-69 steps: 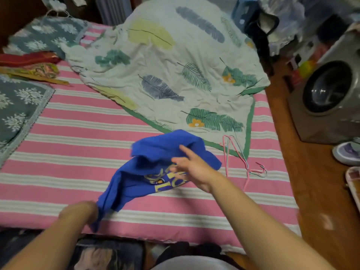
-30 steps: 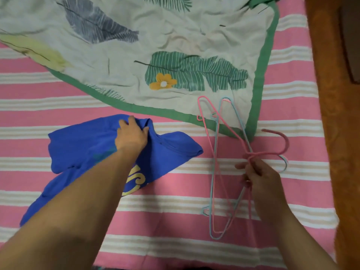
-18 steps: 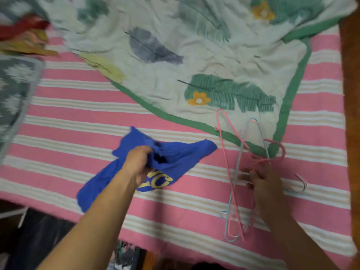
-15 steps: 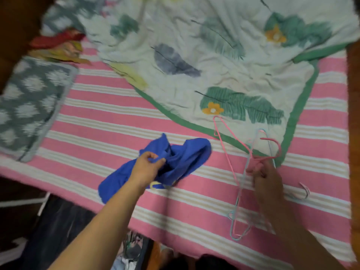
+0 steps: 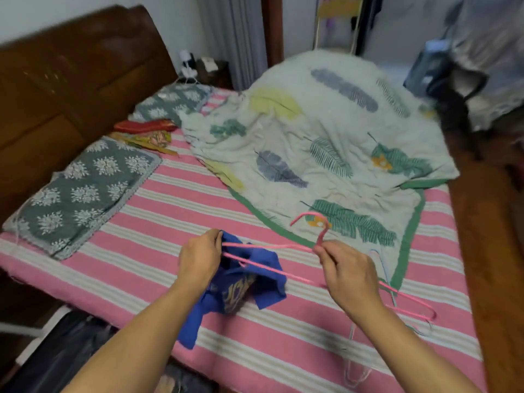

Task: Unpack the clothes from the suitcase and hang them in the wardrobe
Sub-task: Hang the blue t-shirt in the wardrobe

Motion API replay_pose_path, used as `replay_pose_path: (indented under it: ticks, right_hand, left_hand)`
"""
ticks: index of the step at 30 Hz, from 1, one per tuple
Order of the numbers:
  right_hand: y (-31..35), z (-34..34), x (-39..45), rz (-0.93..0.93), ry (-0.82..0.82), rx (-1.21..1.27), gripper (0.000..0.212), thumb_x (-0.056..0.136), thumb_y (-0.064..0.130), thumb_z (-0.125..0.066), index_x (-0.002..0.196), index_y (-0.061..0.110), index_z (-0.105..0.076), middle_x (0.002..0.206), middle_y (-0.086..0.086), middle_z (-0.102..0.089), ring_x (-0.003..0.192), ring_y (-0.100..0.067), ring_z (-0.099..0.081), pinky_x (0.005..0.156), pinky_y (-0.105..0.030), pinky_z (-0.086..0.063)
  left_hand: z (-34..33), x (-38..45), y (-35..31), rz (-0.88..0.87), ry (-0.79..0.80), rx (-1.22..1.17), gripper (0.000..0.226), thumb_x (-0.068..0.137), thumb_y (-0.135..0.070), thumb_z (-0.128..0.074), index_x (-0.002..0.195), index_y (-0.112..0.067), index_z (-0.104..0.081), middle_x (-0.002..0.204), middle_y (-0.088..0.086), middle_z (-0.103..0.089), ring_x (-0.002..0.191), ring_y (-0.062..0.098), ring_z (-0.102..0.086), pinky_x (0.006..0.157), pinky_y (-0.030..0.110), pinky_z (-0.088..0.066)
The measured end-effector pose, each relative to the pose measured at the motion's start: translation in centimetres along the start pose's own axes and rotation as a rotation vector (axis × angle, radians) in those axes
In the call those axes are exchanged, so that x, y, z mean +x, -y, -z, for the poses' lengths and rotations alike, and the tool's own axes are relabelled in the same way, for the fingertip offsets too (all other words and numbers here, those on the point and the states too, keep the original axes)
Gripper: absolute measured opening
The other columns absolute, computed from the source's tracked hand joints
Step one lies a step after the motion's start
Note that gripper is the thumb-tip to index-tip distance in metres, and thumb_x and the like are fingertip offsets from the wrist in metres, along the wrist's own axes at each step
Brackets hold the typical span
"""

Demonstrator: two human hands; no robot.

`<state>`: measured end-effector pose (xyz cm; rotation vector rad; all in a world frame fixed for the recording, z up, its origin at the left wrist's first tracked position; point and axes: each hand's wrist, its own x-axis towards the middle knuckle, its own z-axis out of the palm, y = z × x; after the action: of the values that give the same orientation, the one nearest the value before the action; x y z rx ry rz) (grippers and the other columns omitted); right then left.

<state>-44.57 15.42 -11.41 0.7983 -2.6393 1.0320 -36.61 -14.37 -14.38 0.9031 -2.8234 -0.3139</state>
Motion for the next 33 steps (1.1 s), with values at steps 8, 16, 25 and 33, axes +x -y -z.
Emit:
replay_pose_path:
  ticks: [8,16,25,33]
  right_hand:
    - [17.5,-1.0,6.2,0.276,-0.147,0.020,0.027,0.095,0.038,-0.050,0.081,0.018,-0.063,0.075,-0.002,-0.065,0.072,-0.032,-0.061,0.056,-0.039,-0.046]
    - [30.2,2.2,12.0,0.268,-0.338,0.326,0.025,0.098,0.029,-0.055,0.076,0.017,-0.061,0.068,-0.003,-0.063,0.063,-0.027,-0.055,0.057,-0.039,-0.038]
    - [34.9,7.3,14.5,0.380,-0.184,0.750,0.029,0.101,0.020,-0.056,0.073,0.029,-0.061,0.064,0.005,-0.060,0.061,-0.011,-0.053,0.057,-0.024,-0.042]
    - [34.9,7.4,15.3,0.538,-0.343,0.611,0.008,0.097,0.021,-0.061,0.102,0.017,-0.066,0.097,0.003,-0.056,0.093,-0.014,-0.052,0.080,-0.026,-0.041]
  left_hand:
    - [19.5,0.9,1.2,-0.328,-0.362,-0.041,0.025,0.101,-0.033,-0.051,0.092,-0.017,-0.068,0.078,0.020,-0.069,0.075,0.046,-0.064,0.061,0.046,-0.048]
    - [36.6,-1.1,2.1,-0.223,-0.527,0.010,0.036,0.102,-0.037,-0.047,0.087,-0.017,-0.072,0.086,0.007,-0.072,0.086,0.036,-0.064,0.069,0.041,-0.049]
    - [41.9,-3.3,0.1,-0.516,-0.610,-0.043,0.035,0.102,-0.044,-0.045,0.100,-0.027,-0.076,0.093,-0.005,-0.057,0.088,0.013,-0.054,0.078,0.033,-0.047]
    - [42.3,-3.5,-0.1,-0.298,-0.556,0.352,0.026,0.106,-0.043,-0.037,0.104,-0.028,-0.058,0.095,-0.003,-0.066,0.087,0.029,-0.062,0.062,0.039,-0.044]
